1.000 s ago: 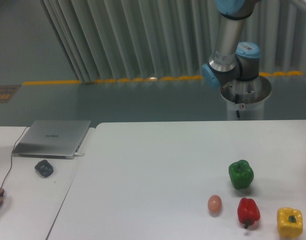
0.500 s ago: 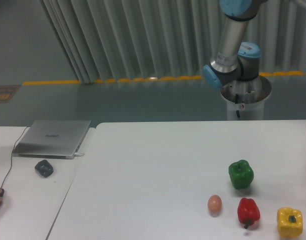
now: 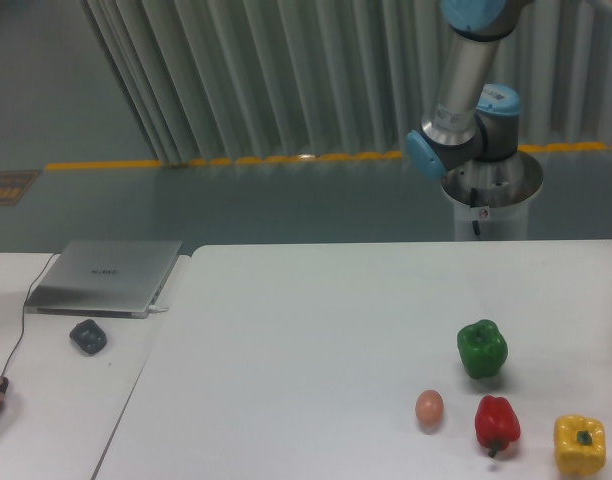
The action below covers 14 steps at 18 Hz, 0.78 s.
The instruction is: Place the triangular bread in the basket
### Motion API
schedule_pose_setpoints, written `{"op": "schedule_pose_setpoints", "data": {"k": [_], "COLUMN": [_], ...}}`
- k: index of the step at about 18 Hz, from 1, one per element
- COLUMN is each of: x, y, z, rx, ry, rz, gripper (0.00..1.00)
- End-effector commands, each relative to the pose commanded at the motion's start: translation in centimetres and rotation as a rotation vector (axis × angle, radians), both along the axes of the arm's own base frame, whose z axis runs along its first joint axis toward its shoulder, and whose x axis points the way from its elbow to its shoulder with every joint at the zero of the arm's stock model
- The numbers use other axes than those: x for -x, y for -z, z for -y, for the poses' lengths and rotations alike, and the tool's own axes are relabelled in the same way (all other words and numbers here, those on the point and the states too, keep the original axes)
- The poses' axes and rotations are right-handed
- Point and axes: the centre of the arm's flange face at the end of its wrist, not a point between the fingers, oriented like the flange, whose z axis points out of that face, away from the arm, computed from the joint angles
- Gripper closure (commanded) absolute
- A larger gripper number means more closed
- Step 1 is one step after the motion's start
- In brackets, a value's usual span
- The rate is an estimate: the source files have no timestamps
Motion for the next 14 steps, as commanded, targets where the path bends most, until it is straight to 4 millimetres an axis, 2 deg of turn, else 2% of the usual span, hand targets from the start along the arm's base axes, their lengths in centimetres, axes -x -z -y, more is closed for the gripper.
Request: {"op": "schedule_pose_setpoints", "data": {"k": [3,9,14], "x": [-1.7,-4.3,-6.7], "y": [0.4,-0.1,0.3], "z": [-1.1,-2.6,-4.9], "rx": [-0.044,-0.041,-0.030], "ry": [0.021,-0.037,-0.073], "rz": [0.031,0.065,0.113], "gripper": [0.00,0.00,0.00]}}
